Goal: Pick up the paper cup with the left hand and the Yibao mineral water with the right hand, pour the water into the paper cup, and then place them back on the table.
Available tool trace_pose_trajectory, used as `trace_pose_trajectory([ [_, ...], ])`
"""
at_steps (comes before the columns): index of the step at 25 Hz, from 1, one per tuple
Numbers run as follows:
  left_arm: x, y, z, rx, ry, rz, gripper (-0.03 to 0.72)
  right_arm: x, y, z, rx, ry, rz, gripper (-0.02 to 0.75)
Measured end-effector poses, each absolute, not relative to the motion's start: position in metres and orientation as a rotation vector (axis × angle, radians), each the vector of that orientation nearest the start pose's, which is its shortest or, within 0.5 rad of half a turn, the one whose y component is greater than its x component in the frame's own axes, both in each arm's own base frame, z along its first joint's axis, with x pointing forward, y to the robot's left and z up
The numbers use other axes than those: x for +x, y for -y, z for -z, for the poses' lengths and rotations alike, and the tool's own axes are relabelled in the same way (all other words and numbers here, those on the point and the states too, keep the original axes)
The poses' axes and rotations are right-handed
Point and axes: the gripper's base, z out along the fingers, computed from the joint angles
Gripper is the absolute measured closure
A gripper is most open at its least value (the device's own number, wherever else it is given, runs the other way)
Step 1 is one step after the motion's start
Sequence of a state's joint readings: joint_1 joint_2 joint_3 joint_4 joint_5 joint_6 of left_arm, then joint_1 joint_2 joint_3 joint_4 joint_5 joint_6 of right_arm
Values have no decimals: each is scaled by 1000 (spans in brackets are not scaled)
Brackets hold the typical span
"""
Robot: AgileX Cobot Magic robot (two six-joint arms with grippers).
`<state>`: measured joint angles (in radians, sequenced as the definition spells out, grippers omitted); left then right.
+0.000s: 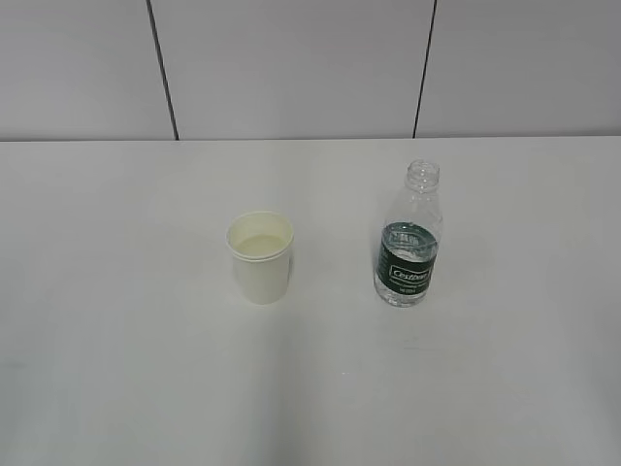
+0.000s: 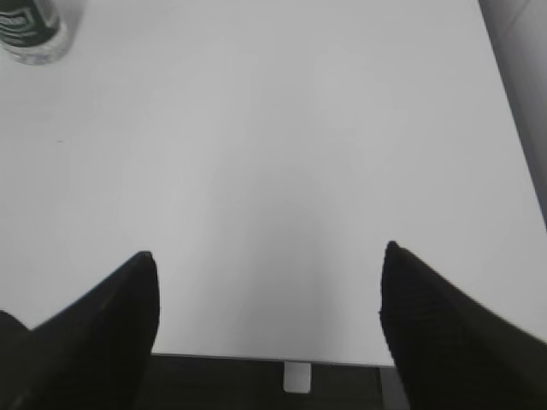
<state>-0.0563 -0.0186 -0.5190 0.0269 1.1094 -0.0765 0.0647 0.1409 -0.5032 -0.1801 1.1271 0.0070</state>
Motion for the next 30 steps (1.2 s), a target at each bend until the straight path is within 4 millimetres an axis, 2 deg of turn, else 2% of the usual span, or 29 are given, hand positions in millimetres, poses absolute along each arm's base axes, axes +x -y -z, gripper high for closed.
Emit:
trace_pose_trajectory([
  [6,-12,-3,-278,-23,-2055,50,149,-9,5,-271,-195,-2102,97,146],
  [18,-12,-3,-278,-23,-2055,53,149,-10,4,-271,-210,-2094,91,146],
  [30,-12,-3,-278,-23,-2055,53,149,-11,3,-271,-141,-2102,132,146],
])
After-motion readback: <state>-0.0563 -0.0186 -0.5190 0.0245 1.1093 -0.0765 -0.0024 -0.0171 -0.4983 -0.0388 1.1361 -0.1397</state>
